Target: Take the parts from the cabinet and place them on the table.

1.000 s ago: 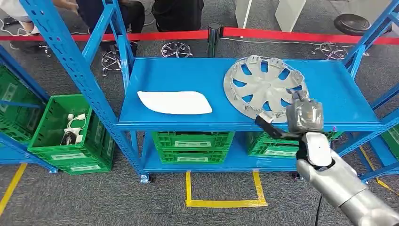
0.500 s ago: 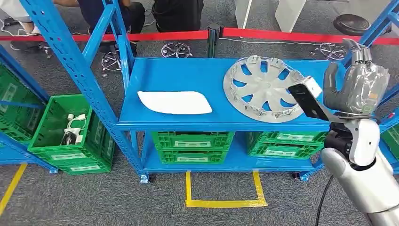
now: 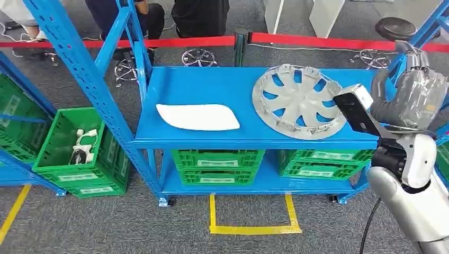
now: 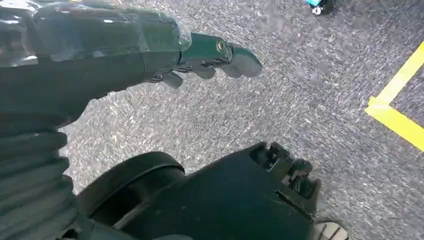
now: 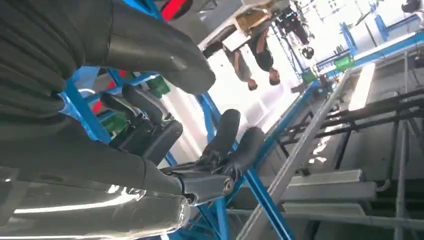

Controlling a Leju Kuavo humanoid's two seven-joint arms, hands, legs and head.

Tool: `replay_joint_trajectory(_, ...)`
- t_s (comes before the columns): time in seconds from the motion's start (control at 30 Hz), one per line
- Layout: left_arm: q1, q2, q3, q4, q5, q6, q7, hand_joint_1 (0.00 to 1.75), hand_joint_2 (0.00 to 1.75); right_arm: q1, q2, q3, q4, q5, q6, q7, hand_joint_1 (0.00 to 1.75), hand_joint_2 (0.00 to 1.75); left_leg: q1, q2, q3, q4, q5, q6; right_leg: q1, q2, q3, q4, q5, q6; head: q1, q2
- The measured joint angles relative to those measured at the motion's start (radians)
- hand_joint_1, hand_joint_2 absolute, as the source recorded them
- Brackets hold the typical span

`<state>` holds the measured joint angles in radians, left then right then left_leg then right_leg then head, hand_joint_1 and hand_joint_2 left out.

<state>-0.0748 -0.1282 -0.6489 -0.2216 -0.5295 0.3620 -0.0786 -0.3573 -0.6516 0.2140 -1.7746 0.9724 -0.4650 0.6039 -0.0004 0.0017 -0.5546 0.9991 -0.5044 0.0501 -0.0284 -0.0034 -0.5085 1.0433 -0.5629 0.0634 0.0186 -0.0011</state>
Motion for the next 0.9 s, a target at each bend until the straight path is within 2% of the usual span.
replay_joint_trajectory(0.07, -0.001, -0.002, -0.002, -0.001, 0.0, -0.008, 0.003, 0.0, 1.75, 0.002, 0.0, -0.002, 0.0, 0.0, 0.004, -0.001, 1.75, 1.75, 0.0, 0.001, 0.005, 0.0, -0.003, 0.001, 0.0, 0.003, -0.093, 0.154, -0.066, 0.004, 0.006, 0.0)
replay_joint_trajectory(0.1, 0.0, -0.002, -0.007, -0.001, 0.0, -0.01, 0.004, 0.0, 1.75, 0.008, 0.0, -0.002, 0.0, 0.0, 0.006, -0.001, 1.75, 1.75, 0.0, 0.002, 0.007, 0.001, -0.007, -0.001, 0.0, 0.003, -0.138, 0.218, -0.084, 0.005, 0.006, 0.0)
replay_joint_trajectory(0.13, 0.001, -0.001, -0.009, -0.001, 0.0, -0.012, 0.005, 0.0, 1.75, 0.011, 0.0, -0.002, 0.001, 0.0, 0.006, -0.001, 1.75, 1.75, 0.0, 0.002, 0.012, 0.001, -0.012, -0.004, -0.002, 0.003, -0.162, 0.238, -0.077, 0.005, 0.008, 0.0)
replay_joint_trajectory(0.17, 0.002, -0.001, -0.01, -0.001, 0.0, -0.013, 0.005, 0.0, 1.75, 0.01, 0.0, -0.001, 0.0, 0.0, 0.006, -0.002, 1.75, 1.75, 0.002, 0.002, 0.021, 0.001, -0.019, -0.008, -0.004, 0.002, -0.163, 0.214, -0.04, 0.008, 0.009, 0.0)
replay_joint_trajectory(0.2, 0.002, -0.002, -0.012, -0.002, 0.0, -0.014, 0.005, 0.0, 1.75, 0.009, 0.0, -0.002, 0.0, 0.0, 0.006, -0.002, 1.75, 1.75, 0.003, 0.002, 0.032, 0.002, -0.026, -0.013, -0.006, 0.002, -0.147, 0.156, 0.013, 0.008, 0.008, 0.0)
replay_joint_trajectory(0.23, 0.001, -0.002, -0.017, -0.002, 0.0, -0.015, 0.005, 0.0, 1.75, 0.01, 0.0, -0.003, 0.0, 0.0, 0.006, -0.003, 1.75, 1.75, 0.006, 0.002, 0.046, 0.002, -0.036, -0.018, -0.009, 0.002, -0.119, 0.068, 0.082, 0.011, 0.01, 0.0)
replay_joint_trajectory(0.27, 0.001, -0.002, -0.02, -0.002, 0.0, -0.017, 0.005, 0.0, 1.75, 0.01, 0.0, -0.004, 0.0, 0.0, 0.006, -0.003, 1.75, 1.75, 0.007, 0.003, 0.057, 0.002, -0.046, -0.026, -0.012, 0.002, -0.097, -0.01, 0.131, 0.014, 0.01, 0.0)
replay_joint_trajectory(0.3, 0.0, -0.001, -0.023, -0.001, 0.0, -0.018, 0.006, 0.0, 1.75, 0.015, 0.002, -0.002, 0.002, -0.001, 0.008, -0.003, 1.75, 1.75, 0.005, 0.002, 0.061, 0.0, -0.05, -0.034, -0.003, 0.002, -0.095, -0.008, 0.106, 0.01, 0.009, 0.0)
replay_joint_trajectory(0.33, -0.003, -0.001, -0.026, -0.002, 0.0, -0.018, 0.007, 0.0, 1.75, 0.012, 0.0, -0.003, 0.002, -0.001, 0.009, -0.003, 1.75, 1.75, 0.005, 0.005, 0.051, 0.003, -0.053, -0.041, 0.003, -0.002, -0.088, -0.046, 0.072, -0.007, 0.012, 0.0)
replay_joint_trajectory(0.37, -0.002, -0.002, -0.026, -0.002, 0.0, -0.018, 0.009, 0.0, 1.75, 0.022, 0.0, -0.005, 0.0, -0.002, 0.01, -0.003, 1.75, 1.75, 0.003, 0.006, 0.051, 0.003, -0.057, -0.048, 0.003, -0.001, -0.091, -0.034, 0.096, -0.022, 0.012, 0.0)
replay_joint_trajectory(0.4, -0.001, -0.001, -0.027, -0.002, 0.0, -0.019, 0.01, 0.0, 1.75, 0.024, 0.0, -0.009, 0.002, -0.006, 0.01, -0.002, 1.75, 1.75, 0.001, 0.009, 0.058, 0.005, -0.06, -0.054, 0.004, -0.001, -0.089, -0.034, 0.081, -0.031, 0.008, 0.0)
replay_joint_trajectory(0.43, -0.002, -0.001, -0.031, -0.002, 0.0, -0.02, 0.01, 0.0, 1.75, 0.024, -0.001, -0.012, 0.001, -0.006, 0.01, -0.002, 1.75, 1.75, 0.002, 0.009, 0.064, 0.005, -0.063, -0.059, 0.001, 0.002, -0.081, -0.035, 0.082, -0.036, 0.004, 0.0)
replay_joint_trajectory(0.47, -0.004, 0.0, -0.033, -0.002, -0.001, -0.02, 0.01, 0.0, 1.75, 0.025, -0.002, -0.013, 0.0, -0.006, 0.01, -0.002, 1.75, 1.75, 0.004, 0.008, 0.055, 0.027, -0.064, -0.064, -0.002, 0.002, -0.066, -0.04, 0.08, -0.041, 0.003, 0.0)
replay_joint_trajectory(0.5, -0.005, -0.001, -0.034, -0.003, -0.003, -0.02, 0.009, 0.0, 1.75, 0.023, -0.004, -0.013, 0.0, -0.007, 0.01, -0.002, 1.75, 1.75, 0.005, 0.001, 0.027, 0.085, -0.064, -0.066, -0.002, -0.001, -0.055, -0.043, 0.075, -0.048, -0.005, 0.0)
replay_joint_trajectory(0.53, -0.006, -0.001, -0.035, -0.004, -0.003, -0.02, 0.009, 0.0, 1.75, 0.023, -0.004, -0.013, 0.0, -0.006, 0.01, -0.002, 1.75, 1.75, 0.007, -0.001, -0.024, 0.164, -0.078, -0.068, -0.001, -0.001, -0.048, -0.044, 0.068, -0.054, -0.013, 0.0)
replay_joint_trajectory(0.6, -0.005, 0.0, -0.035, -0.007, -0.003, -0.019, 0.009, 0.0, 1.75, 0.027, -0.003, -0.011, 0.0, -0.006, 0.011, -0.002, 1.75, 1.75, 0.008, -0.003, -0.122, 0.288, -0.135, -0.071, 0.002, -0.001, -0.033, -0.044, 0.051, -0.058, -0.019, 0.0)
replay_joint_trajectory(0.63, -0.006, 0.0, -0.037, -0.009, -0.003, -0.018, 0.009, 0.0, 1.75, 0.027, -0.003, -0.011, 0.001, -0.007, 0.011, -0.002, 1.75, 1.75, 0.007, -0.003, -0.156, 0.312, -0.156, -0.07, 0.003, -0.001, -0.021, -0.044, 0.044, -0.058, -0.021, 0.0)
replay_joint_trajectory(0.67, -0.007, 0.0, -0.042, -0.01, -0.003, -0.017, 0.009, 0.0, 1.75, 0.027, -0.003, -0.011, 0.001, -0.007, 0.011, -0.002, 1.75, 1.75, 0.007, -0.002, -0.17, 0.3, -0.153, -0.068, 0.003, 0.0, -0.006, -0.043, 0.033, -0.058, -0.022, 0.0)
replay_joint_trajectory(0.7, -0.007, 0.0, -0.044, -0.01, -0.003, -0.016, 0.007, 0.0, 1.75, 0.027, -0.003, -0.011, 0.001, -0.008, 0.011, -0.002, 1.75, 1.75, 0.007, -0.002, -0.168, 0.257, -0.123, -0.064, 0.004, 0.0, 0.012, -0.043, 0.02, -0.056, -0.024, 0.0)
replay_joint_trajectory(0.73, -0.007, 0.0, -0.046, -0.011, -0.002, -0.011, 0.006, 0.0, 1.75, 0.028, -0.003, -0.011, 0.001, -0.014, 0.012, -0.001, 1.75, 1.75, 0.007, -0.003, -0.155, 0.19, -0.061, -0.058, 0.004, 0.001, 0.031, -0.043, 0.006, -0.055, -0.027, 0.0)
replay_joint_trajectory(0.77, -0.006, 0.001, -0.049, -0.01, 0.002, -0.008, 0.006, 0.0, 1.75, 0.028, -0.003, -0.011, 0.001, -0.026, 0.016, 0.002, 1.75, 1.75, 0.006, -0.003, -0.143, 0.118, 0.014, -0.052, 0.004, 0.001, 0.047, -0.043, -0.007, -0.051, -0.029, 0.0)
replay_joint_trajectory(0.8, -0.004, 0.002, -0.05, -0.01, 0.01, -0.008, 0.012, 0.0, 1.75, 0.031, -0.002, -0.011, 0.001, -0.049, 0.037, 0.003, 1.75, 1.75, 0.002, -0.003, -0.145, 0.065, 0.1, -0.045, 0.004, 0.002, 0.051, -0.042, -0.02, -0.047, -0.032, 0.0)
replay_joint_trajectory(0.83, -0.005, 0.003, -0.05, -0.01, 0.019, -0.008, 0.018, 0.0, 1.75, 0.034, 0.0, -0.009, 0.002, -0.081, 0.07, 0.003, 1.75, 1.75, -0.002, -0.004, -0.151, 0.068, 0.06, -0.044, 0.007, 0.007, 0.057, -0.036, -0.027, -0.038, -0.033, 0.0)
replay_joint_trajectory(0.87, -0.006, 0.002, -0.05, -0.011, 0.032, -0.008, 0.023, 0.0, 1.75, 0.031, 0.0, -0.007, 0.005, -0.119, 0.123, -0.004, 1.75, 1.75, -0.004, -0.005, -0.145, 0.078, 0.078, -0.04, 0.007, 0.007, 0.058, -0.035, -0.037, -0.027, -0.03, 0.0)
replay_joint_trajectory(0.9, -0.009, 0.002, -0.05, -0.011, 0.039, -0.008, 0.024, 0.0, 1.75, 0.031, 0.0, 0.0, 0.008, -0.146, 0.184, -0.019, 1.75, 1.75, -0.009, -0.004, -0.143, 0.077, 0.071, -0.034, 0.004, 0.007, 0.06, -0.044, -0.041, -0.021, -0.028, 0.0)
